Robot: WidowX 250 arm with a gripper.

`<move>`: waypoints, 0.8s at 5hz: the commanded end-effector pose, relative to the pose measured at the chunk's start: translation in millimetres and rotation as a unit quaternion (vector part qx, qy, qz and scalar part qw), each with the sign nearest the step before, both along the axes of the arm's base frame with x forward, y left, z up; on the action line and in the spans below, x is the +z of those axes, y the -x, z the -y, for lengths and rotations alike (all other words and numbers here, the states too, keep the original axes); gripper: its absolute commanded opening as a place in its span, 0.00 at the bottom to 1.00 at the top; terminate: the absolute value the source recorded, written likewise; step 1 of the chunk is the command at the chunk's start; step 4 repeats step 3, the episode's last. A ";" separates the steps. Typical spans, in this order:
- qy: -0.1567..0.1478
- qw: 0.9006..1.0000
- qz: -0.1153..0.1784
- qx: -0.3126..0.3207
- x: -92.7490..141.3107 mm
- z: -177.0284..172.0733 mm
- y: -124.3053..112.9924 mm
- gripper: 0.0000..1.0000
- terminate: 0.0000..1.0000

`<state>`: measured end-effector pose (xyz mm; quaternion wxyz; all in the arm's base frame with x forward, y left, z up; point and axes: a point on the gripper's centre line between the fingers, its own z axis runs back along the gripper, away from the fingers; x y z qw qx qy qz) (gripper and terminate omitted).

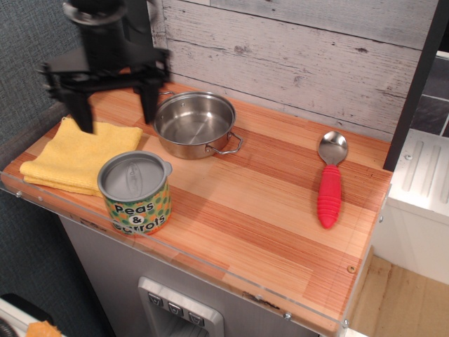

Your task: Pick up the red spoon and place it on the right back edge of the table

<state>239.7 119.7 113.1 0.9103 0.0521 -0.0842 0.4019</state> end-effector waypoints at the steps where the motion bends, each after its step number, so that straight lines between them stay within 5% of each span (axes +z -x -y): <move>1: -0.031 0.997 0.024 0.072 8.8 -29.3 -9.6 1.00 0.00; 2: -0.031 0.997 0.024 0.072 8.8 -29.3 -9.6 1.00 0.00; 3: -0.031 0.997 0.024 0.072 8.8 -29.3 -9.6 1.00 1.00; 4: -0.031 0.997 0.024 0.072 8.8 -29.3 -9.6 1.00 1.00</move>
